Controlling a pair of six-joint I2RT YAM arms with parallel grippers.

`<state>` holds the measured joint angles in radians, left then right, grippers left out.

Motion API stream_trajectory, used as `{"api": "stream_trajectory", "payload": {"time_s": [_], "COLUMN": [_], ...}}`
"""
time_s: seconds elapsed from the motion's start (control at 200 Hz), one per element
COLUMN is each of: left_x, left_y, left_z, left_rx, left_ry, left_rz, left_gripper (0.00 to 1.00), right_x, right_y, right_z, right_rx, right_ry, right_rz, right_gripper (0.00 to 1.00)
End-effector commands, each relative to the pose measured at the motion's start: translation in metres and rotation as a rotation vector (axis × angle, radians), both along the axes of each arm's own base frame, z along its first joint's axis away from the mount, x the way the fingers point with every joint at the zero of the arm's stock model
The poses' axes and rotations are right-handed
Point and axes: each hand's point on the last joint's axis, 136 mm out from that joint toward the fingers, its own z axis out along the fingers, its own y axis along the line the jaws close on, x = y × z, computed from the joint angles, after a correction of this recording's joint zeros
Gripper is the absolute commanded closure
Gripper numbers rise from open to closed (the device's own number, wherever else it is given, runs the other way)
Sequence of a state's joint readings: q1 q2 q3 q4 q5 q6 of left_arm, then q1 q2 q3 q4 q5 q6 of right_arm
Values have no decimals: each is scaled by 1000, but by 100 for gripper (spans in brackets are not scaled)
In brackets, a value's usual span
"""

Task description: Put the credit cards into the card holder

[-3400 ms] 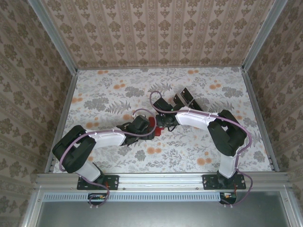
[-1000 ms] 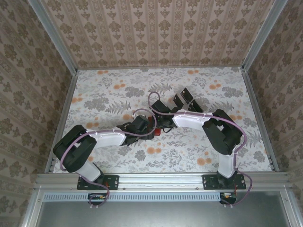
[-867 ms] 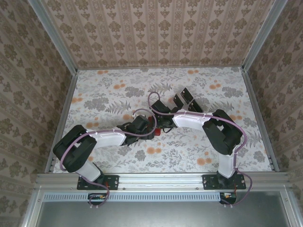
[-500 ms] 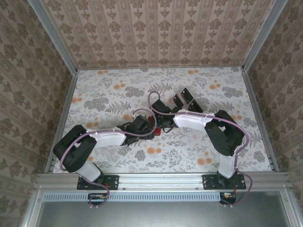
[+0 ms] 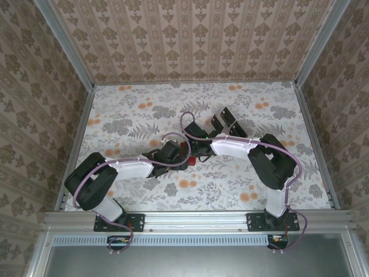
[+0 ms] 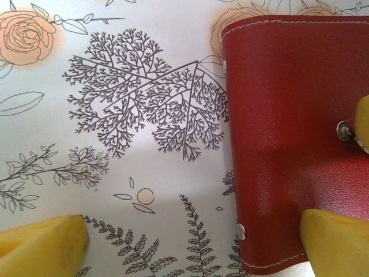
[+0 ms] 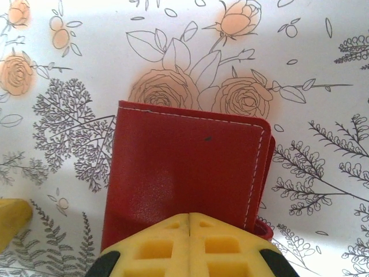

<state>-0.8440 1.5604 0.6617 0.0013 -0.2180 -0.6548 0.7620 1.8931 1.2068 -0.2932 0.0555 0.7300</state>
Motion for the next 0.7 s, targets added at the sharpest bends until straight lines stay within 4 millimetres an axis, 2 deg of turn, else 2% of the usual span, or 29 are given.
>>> {"api": "stream_trajectory", "payload": {"time_s": [0.0, 0.33, 0.695], "left_x": [-12, -13, -14], "left_y": [8, 8, 8], "left_z": [-30, -31, -31], "left_rx": [27, 24, 22], "left_ry": [85, 87, 89], "left_rz": [3, 2, 2], "left_gripper": [3, 3, 3], "right_x": [-8, -13, 0], "right_y": [8, 10, 14], "right_z": [-15, -24, -1], "right_rx": [2, 1, 35], "right_ry": [46, 60, -19], "right_rz": [25, 28, -2], "right_gripper": [100, 100, 100]}}
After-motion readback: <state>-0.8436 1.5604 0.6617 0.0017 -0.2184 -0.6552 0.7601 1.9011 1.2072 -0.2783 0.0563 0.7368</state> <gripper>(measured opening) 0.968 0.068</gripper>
